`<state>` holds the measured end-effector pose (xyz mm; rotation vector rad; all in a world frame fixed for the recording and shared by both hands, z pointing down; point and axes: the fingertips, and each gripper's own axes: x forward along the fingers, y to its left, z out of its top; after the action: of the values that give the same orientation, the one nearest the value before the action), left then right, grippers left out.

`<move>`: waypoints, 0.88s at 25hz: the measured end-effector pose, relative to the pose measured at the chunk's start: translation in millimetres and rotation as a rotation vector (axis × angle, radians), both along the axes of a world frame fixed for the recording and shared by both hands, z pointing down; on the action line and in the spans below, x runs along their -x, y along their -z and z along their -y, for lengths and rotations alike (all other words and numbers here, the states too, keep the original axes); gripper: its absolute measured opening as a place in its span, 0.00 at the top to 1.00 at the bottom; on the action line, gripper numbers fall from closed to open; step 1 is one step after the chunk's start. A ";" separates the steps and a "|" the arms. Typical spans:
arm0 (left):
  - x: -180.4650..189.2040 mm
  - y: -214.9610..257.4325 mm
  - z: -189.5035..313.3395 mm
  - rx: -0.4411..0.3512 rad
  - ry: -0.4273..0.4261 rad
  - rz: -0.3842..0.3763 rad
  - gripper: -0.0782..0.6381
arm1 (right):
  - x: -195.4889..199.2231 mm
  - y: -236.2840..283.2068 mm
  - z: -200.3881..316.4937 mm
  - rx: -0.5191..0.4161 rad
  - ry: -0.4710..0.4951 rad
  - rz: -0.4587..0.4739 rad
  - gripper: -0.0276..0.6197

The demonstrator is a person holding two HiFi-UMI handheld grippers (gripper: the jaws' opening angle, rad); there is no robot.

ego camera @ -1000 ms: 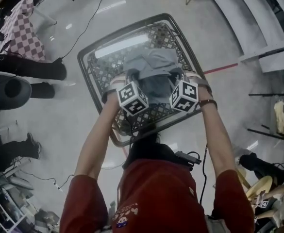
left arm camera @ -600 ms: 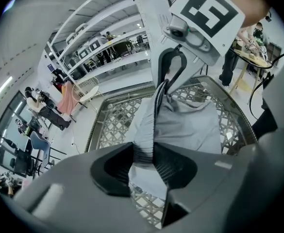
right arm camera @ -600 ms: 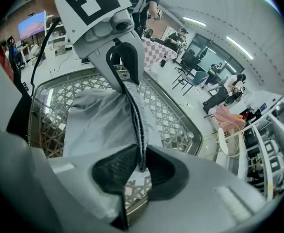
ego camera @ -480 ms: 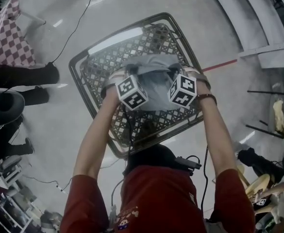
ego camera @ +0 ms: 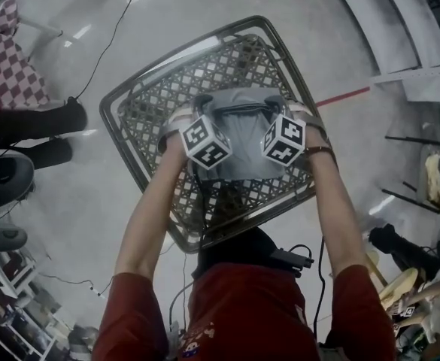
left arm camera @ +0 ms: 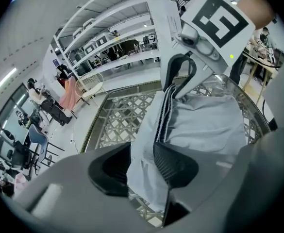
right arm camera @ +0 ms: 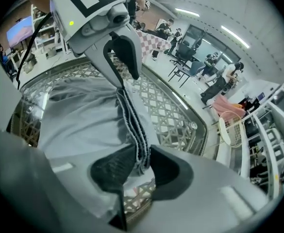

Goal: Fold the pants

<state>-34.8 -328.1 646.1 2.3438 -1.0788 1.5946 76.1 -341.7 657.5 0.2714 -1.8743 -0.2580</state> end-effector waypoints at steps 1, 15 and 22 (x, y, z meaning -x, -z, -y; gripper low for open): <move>0.6 -1.4 1.7 -0.005 -0.004 0.002 0.66 | 1.1 -1.2 2.1 -0.006 -0.009 0.005 0.82; 4.0 18.6 18.7 -0.075 0.018 -0.041 0.66 | 4.2 -9.8 32.0 -0.036 -0.102 0.034 0.77; 7.1 -0.3 22.0 -0.041 0.026 -0.029 0.66 | 4.5 -13.0 38.5 -0.033 -0.127 0.040 0.77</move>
<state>-41.9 -350.2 646.3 2.3611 -1.1416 1.5393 71.7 -380.2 670.5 0.4199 -1.8845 -0.1983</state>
